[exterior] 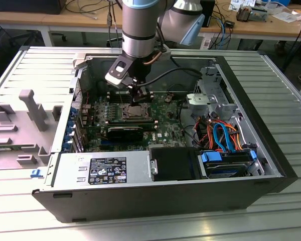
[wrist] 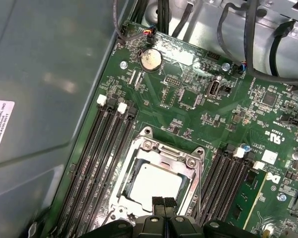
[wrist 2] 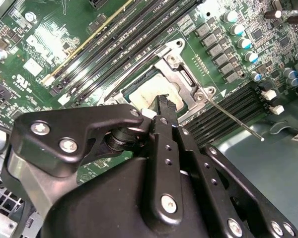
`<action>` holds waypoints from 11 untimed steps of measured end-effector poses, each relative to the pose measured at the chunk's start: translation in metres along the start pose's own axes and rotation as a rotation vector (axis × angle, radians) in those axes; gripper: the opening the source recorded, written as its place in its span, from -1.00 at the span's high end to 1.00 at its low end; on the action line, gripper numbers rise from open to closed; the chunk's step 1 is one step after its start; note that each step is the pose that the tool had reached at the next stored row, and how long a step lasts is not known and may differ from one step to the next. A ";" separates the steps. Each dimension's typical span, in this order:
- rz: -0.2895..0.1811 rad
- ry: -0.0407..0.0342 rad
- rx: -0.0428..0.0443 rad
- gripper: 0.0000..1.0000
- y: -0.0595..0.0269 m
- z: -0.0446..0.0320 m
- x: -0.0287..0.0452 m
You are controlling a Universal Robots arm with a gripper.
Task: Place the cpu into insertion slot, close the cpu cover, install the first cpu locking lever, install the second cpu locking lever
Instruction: 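Install the first cpu locking lever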
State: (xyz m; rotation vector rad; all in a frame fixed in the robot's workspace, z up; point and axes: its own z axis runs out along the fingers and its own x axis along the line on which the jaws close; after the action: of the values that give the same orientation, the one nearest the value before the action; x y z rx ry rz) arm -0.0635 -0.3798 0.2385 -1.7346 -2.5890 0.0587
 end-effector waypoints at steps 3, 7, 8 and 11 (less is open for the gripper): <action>-0.014 -0.0006 -0.0001 0.79 0.0000 0.0000 0.0000; -0.028 -0.0012 0.0000 0.79 0.0000 0.0000 0.0000; -0.034 -0.0015 0.0000 0.79 0.0000 0.0000 0.0000; -0.046 -0.0021 0.0000 0.79 0.0000 0.0000 0.0000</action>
State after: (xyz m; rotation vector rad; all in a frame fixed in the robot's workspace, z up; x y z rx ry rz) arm -0.0635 -0.3798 0.2385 -1.6745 -2.6293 0.0595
